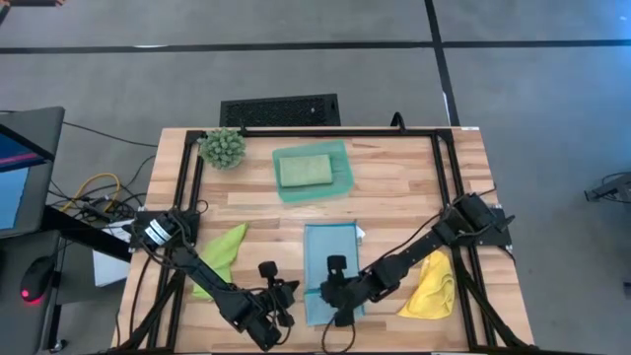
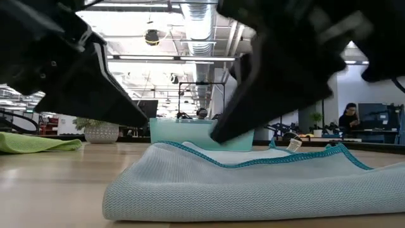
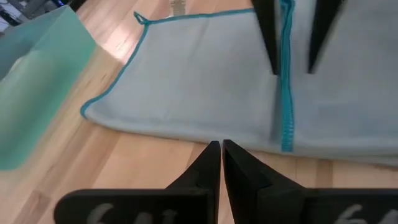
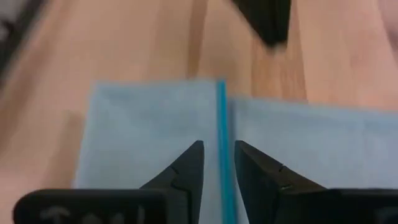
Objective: Fold microfiber towels
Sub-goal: Fold the blue towel
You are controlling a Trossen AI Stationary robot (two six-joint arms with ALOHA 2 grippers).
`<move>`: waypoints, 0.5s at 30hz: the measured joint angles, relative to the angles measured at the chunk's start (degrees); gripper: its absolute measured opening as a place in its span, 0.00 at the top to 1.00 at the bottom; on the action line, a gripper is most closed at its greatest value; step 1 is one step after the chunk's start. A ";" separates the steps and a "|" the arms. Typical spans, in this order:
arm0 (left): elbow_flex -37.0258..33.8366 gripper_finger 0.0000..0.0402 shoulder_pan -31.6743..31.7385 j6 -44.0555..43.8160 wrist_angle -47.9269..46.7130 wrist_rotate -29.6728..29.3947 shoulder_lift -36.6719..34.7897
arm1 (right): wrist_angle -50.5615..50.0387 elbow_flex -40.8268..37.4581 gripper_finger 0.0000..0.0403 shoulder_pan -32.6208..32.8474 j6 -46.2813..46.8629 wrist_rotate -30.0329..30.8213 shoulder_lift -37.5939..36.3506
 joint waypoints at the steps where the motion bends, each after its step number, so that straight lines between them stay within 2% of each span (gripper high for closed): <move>1: -0.65 0.97 0.20 -0.04 1.34 -0.08 0.00 | 1.43 0.00 0.73 -0.07 0.30 -0.02 0.00; 6: -1.66 0.97 0.86 -0.02 2.55 -0.11 0.00 | 4.32 0.01 0.71 -0.43 0.73 0.22 0.00; 9: -1.69 0.97 1.13 0.19 2.77 0.29 0.00 | 7.14 0.06 0.64 -0.67 -0.21 -0.67 1.64; 12: -1.69 0.97 1.28 0.17 2.96 0.37 0.00 | 11.75 -0.02 0.56 -1.00 -2.97 -4.96 4.46; 15: -1.69 0.97 1.28 0.17 2.97 0.56 0.00 | 12.40 -0.03 0.52 -1.39 -3.21 -5.38 5.68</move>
